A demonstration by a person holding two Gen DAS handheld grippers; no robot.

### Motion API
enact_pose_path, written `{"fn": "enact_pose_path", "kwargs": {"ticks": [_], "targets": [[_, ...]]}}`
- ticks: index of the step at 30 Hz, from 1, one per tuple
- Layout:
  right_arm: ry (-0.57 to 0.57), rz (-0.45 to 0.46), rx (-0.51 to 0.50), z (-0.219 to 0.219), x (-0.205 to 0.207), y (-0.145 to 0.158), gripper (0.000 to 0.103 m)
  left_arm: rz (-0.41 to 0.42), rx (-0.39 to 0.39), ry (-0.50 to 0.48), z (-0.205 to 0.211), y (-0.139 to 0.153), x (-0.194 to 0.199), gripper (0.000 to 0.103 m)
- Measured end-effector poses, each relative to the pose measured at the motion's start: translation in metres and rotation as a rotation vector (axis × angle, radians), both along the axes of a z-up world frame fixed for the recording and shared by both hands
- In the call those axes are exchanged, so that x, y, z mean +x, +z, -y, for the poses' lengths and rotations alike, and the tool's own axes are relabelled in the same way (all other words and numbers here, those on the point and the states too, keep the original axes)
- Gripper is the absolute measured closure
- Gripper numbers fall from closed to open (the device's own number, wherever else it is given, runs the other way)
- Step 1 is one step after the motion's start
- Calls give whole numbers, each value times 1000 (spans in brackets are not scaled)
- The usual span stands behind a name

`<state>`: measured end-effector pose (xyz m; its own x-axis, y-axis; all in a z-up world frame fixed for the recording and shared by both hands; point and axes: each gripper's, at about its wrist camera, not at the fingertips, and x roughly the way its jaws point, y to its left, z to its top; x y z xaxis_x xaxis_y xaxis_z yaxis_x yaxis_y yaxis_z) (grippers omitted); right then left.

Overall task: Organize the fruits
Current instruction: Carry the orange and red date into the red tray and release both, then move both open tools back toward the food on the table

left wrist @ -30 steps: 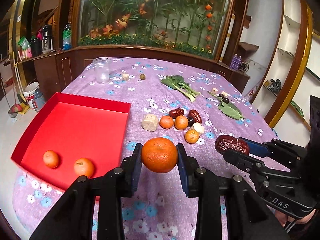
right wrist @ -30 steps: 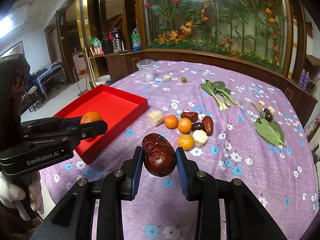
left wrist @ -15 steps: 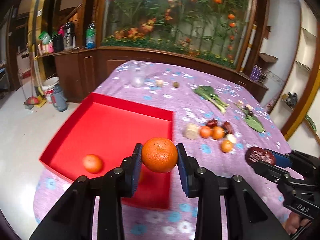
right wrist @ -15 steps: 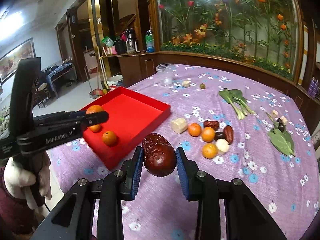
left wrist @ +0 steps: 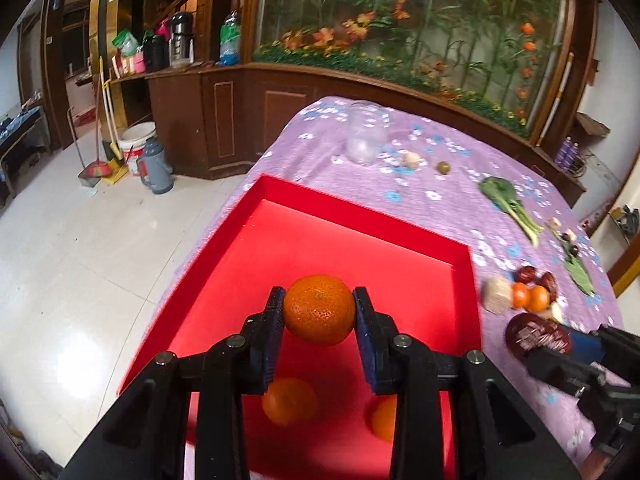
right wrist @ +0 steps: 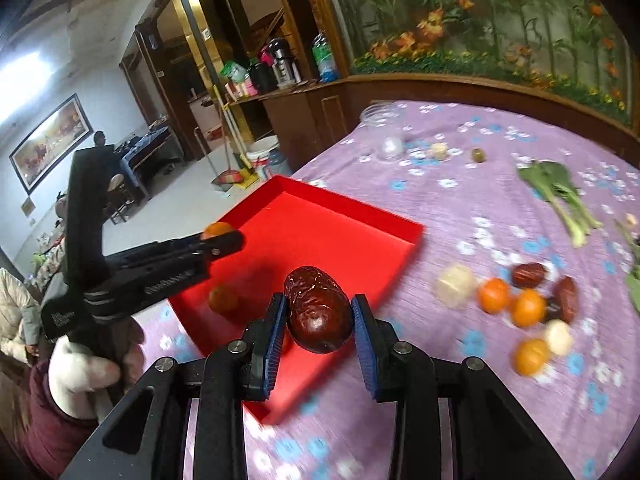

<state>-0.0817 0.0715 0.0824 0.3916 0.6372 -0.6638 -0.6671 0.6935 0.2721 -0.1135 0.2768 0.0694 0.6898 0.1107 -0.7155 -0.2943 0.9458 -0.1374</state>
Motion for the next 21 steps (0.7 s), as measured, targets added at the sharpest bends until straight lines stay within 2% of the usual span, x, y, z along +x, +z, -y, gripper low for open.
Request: {"fn": "enact_pose_path", "kwargs": {"ticks": [7,15,16,18,21], "targets": [[39,-81,-34,-57,31,-34,66,-56,-26,31,-22,-19,23,71],[37,-111,-46,-76,50,-53,65,-93,-76,48,-32,-31,33,69],[39,-116,-42,-76,49,-54,65,-94,-83,52,-33,-30,34,67],[46,-120,-43,-78,48,-55,63,-83,-100,63,-35,-27,30,49],[51,-104,-39,-76,44,-51,54,-59,-119,71,-34,-18,22,45]]}}
